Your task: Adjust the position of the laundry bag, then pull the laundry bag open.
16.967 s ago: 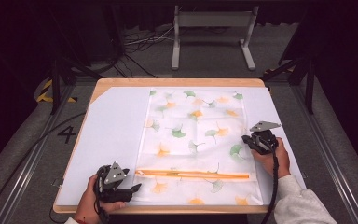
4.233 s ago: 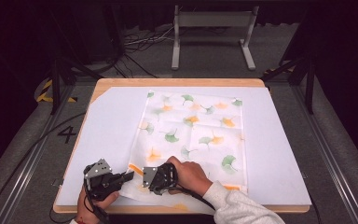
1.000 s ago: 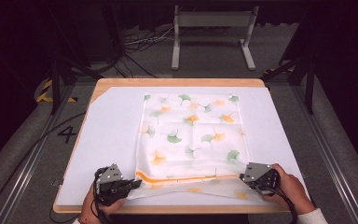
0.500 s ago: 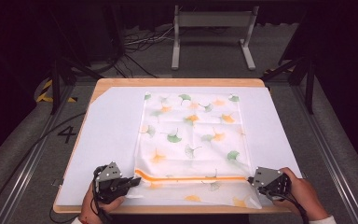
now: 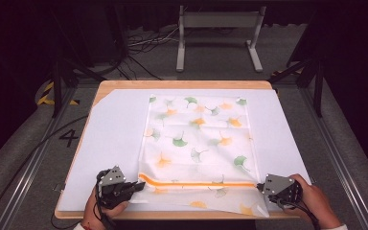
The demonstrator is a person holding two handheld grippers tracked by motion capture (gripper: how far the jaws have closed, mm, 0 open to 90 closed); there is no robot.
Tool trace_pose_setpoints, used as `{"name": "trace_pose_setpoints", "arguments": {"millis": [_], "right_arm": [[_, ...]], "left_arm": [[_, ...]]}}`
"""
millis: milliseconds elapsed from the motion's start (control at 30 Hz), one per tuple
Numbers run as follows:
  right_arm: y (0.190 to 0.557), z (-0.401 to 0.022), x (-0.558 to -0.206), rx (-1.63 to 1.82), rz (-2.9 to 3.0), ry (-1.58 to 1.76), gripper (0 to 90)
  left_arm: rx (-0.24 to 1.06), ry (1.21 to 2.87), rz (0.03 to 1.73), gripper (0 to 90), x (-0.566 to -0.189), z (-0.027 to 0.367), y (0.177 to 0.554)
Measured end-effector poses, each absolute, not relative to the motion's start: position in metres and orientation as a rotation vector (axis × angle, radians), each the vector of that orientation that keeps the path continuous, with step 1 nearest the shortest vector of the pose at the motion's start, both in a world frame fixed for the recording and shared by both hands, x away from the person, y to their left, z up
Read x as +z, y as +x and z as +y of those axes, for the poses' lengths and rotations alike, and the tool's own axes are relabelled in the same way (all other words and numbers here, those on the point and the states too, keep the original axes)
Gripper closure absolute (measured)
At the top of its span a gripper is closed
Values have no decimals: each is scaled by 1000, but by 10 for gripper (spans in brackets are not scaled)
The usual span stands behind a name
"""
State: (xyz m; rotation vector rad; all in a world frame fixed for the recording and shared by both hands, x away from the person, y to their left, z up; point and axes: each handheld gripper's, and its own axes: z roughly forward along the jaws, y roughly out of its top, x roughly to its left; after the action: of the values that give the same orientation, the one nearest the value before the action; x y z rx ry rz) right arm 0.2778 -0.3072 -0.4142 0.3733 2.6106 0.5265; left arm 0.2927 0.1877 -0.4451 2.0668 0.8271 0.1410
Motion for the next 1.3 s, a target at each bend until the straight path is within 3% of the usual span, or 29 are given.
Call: {"name": "trace_pose_setpoints", "arguments": {"millis": [333, 433, 500, 600, 633, 667, 733, 767, 967, 1100, 1300], "right_arm": [[279, -306, -408, 496, 2532, 382, 900], [279, -306, -407, 482, 2550, 365, 837], [279, -306, -407, 499, 2568, 378, 786], [280, -313, -401, 618, 2562, 429, 670], [280, -313, -401, 618, 2562, 429, 670], [280, -316, -398, 680, 2560, 456, 649], [281, -321, -394, 725, 2518, 522, 615], [282, -322, -393, 734, 2510, 524, 614], [288, -322, -392, 791, 2451, 571, 560], [291, -321, -391, 826, 2405, 607, 544], [296, -326, -389, 849, 2333, 674, 450]], "left_arm": [[101, 2042, 792, 843, -447, 186, 291], [112, 2044, 782, 828, -447, 185, 290], [130, 2046, 782, 770, -447, 185, 290], [188, 2047, 785, 590, -445, 187, 288], [188, 2047, 785, 517, -445, 187, 288], [219, 2046, 785, 517, -444, 188, 286], [264, 2026, 775, 340, -438, 194, 283], [274, 2021, 767, 309, -437, 196, 283], [341, 2036, 735, 218, -433, 201, 284], [382, 2031, 720, 199, -428, 207, 290], [472, 2048, 697, 177, -421, 213, 296]]}}
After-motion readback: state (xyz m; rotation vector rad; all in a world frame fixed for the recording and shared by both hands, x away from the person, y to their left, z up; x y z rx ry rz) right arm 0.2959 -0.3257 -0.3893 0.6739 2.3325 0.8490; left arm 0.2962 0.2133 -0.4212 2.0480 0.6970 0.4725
